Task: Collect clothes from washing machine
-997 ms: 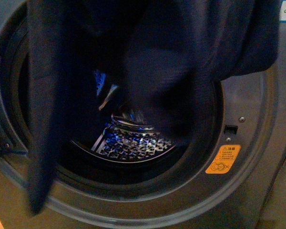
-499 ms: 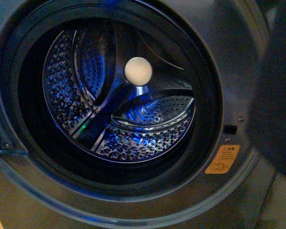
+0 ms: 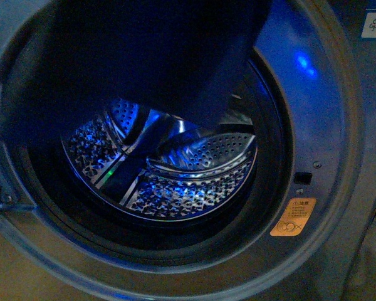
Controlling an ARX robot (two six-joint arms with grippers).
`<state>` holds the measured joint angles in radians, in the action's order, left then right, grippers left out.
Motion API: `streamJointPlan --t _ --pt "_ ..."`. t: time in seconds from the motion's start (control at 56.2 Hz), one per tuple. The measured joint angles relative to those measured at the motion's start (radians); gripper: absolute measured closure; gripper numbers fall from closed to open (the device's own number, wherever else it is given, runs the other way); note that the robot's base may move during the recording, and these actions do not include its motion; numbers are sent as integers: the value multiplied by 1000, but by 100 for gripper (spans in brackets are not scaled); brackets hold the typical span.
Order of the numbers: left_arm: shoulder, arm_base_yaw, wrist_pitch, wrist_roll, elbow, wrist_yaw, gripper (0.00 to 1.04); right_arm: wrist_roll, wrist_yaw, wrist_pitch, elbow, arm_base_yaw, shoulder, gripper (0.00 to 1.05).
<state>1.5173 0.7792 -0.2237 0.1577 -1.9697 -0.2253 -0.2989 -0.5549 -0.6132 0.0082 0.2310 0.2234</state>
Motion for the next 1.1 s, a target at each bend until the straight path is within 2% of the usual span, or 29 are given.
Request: streamJointPlan --t 0.036,0.142,0.303,0.427,0.552,0.659,0.873,1.104 --pt "0 0 0 0 0 2 98 -85 -80 -122 15 48 56 7" --pt "0 -2 0 0 -2 10 98 -230 -177 -326 114 133 166 7" --pt "0 -3 0 0 -2 9 98 -265 -186 -326 228 124 205 7" --pt "0 -3 0 -1 -2 7 98 -199 -126 -235 303 18 214 7" --pt "0 -3 0 -1 -2 7 98 -28 28 -212 420 -195 324 7" --pt "0 -3 0 -1 -2 7 98 76 104 -224 493 -312 441 7" --pt "0 -3 0 0 -2 10 98 177 204 -243 583 -412 621 7" --pt "0 -3 0 0 -2 14 98 254 302 -224 645 -568 707 7"
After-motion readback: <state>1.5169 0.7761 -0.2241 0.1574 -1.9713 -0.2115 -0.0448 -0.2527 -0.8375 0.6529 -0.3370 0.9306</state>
